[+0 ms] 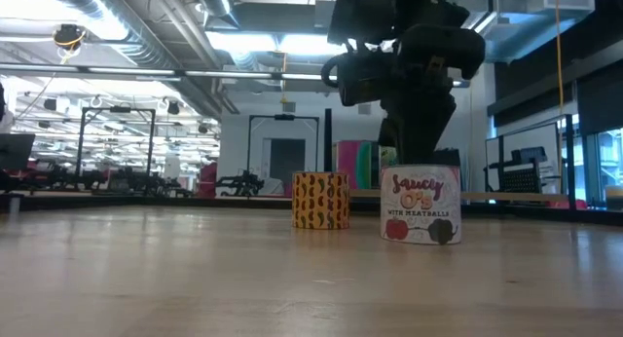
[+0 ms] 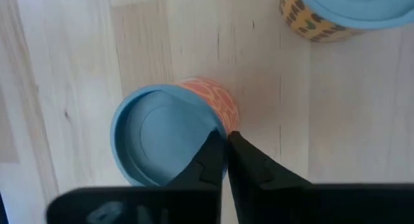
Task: Pick and place cans onto a shelf
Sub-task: Put the canned saucy meatballs on the shelf
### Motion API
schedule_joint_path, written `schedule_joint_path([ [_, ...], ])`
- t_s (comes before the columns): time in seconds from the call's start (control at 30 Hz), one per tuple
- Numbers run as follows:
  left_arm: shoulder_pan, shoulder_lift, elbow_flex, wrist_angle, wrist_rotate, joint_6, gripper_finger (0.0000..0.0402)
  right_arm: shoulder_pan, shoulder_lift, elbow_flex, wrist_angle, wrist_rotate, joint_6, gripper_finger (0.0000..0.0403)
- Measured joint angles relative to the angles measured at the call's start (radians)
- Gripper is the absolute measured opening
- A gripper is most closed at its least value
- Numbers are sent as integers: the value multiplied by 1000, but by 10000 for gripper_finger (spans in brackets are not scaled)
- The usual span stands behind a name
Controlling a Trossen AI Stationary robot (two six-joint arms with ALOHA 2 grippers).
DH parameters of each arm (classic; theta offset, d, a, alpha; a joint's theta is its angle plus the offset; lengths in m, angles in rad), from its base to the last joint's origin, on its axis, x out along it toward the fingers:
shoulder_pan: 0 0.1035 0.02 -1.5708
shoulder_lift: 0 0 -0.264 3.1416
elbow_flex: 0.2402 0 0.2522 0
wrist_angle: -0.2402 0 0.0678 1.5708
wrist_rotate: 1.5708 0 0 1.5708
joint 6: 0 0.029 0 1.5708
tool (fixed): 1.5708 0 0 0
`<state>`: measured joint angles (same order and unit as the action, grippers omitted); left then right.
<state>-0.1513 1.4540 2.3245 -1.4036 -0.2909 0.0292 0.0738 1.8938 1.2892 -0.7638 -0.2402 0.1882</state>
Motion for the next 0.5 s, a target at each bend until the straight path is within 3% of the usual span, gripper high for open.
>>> schedule_joint_path([
  [0.2, 0, 0, 0, 0, 0, 6, 40, 0, 10, 71, -144, 26, 13, 6],
  [0.5, 0, 0, 0, -2, 0, 7, 40, 4, 10, 347, -480, 157, 68, 6],
])
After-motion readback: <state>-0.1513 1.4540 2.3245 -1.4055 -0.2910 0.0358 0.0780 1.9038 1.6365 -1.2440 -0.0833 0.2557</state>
